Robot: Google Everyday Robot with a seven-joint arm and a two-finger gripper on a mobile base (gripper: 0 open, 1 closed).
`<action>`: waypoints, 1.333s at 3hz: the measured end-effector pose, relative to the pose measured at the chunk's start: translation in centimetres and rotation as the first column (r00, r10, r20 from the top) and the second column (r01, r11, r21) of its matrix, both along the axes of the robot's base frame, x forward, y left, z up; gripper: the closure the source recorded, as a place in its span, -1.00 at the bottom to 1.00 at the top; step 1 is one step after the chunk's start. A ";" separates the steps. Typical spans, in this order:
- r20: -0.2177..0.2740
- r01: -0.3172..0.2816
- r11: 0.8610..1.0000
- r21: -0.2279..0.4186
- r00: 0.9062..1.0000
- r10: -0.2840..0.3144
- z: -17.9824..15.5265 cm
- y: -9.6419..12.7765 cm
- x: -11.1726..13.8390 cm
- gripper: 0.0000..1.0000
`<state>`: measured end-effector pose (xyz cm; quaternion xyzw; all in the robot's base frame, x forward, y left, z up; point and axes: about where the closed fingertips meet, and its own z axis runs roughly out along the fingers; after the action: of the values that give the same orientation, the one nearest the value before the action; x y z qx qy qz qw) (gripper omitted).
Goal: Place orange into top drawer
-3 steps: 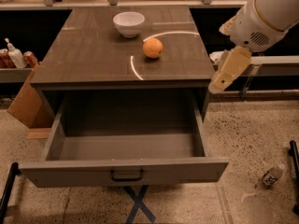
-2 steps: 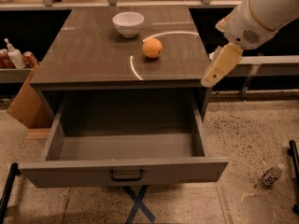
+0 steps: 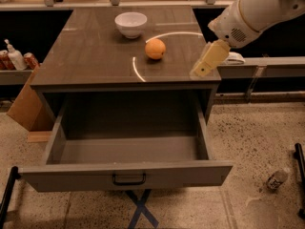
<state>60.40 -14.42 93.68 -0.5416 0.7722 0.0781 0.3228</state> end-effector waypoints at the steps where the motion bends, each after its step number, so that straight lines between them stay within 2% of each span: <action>1: -0.012 0.010 0.997 0.071 1.000 -0.009 -0.5 1.4 2.0 -1.00; 2: -0.034 -0.009 0.986 0.165 0.999 0.015 -1.3 4.1 5.0 -1.00; 3: -0.034 -0.009 0.986 0.165 0.999 0.015 -1.3 4.1 5.1 -1.00; 4: -0.014 0.005 0.983 0.185 1.000 -0.002 -2.0 4.3 6.7 -1.00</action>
Offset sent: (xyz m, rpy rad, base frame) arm 0.0569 0.0393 -0.0101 0.2148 0.0356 -0.0282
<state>67.05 -10.11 91.69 -0.5073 0.7649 0.1525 0.3665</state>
